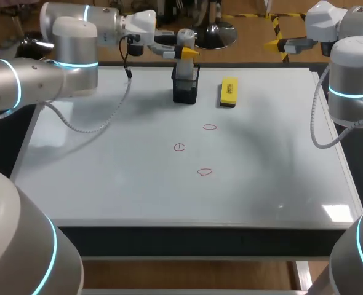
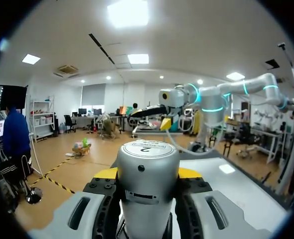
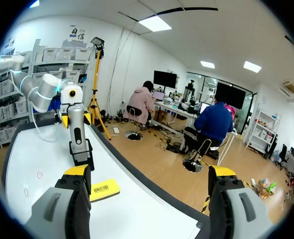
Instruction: Pick up the inspection probe, press it on each red-marked spot on the whiteboard one by one, put down the probe, pick up the eraser, and wipe off all the red marks.
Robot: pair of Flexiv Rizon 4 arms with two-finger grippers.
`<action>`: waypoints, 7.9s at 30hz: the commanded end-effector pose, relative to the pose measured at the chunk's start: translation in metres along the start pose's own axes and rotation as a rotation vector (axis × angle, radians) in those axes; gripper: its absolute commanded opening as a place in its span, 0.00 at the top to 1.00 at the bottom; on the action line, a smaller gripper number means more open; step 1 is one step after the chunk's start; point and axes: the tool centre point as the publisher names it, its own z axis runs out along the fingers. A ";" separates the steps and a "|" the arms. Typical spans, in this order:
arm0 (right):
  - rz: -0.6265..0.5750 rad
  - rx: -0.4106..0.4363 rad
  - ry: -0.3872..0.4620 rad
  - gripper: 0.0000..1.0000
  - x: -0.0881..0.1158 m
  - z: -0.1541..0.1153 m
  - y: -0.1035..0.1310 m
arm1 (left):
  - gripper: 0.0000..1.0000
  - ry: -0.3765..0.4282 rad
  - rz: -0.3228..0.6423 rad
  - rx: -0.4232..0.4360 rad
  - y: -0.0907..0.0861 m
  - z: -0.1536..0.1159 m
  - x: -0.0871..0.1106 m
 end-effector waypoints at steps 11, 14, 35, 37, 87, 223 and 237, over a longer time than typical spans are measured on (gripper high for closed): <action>0.000 0.001 0.002 0.00 -0.001 0.000 0.000 | 1.00 -0.017 0.006 0.023 -0.031 -0.004 -0.004; 0.000 0.001 0.002 0.00 -0.001 0.000 0.000 | 1.00 -0.019 0.008 0.025 -0.038 -0.004 -0.005; 0.000 0.001 0.002 0.00 -0.001 0.000 0.000 | 1.00 -0.063 0.030 0.083 -0.088 -0.032 -0.003; 0.000 0.001 0.002 0.00 -0.001 0.000 0.000 | 1.00 -0.070 0.020 0.074 -0.090 -0.040 -0.003; 0.000 0.001 0.002 0.00 -0.001 0.000 0.000 | 1.00 -0.286 0.022 0.043 -0.033 -0.197 -0.005; -1.769 0.426 1.392 0.00 0.134 0.113 -0.140 | 1.00 -0.286 0.022 0.043 -0.033 -0.197 -0.005; -1.760 0.412 1.458 0.00 0.133 0.121 -0.153 | 1.00 -0.286 0.022 0.043 -0.033 -0.197 -0.005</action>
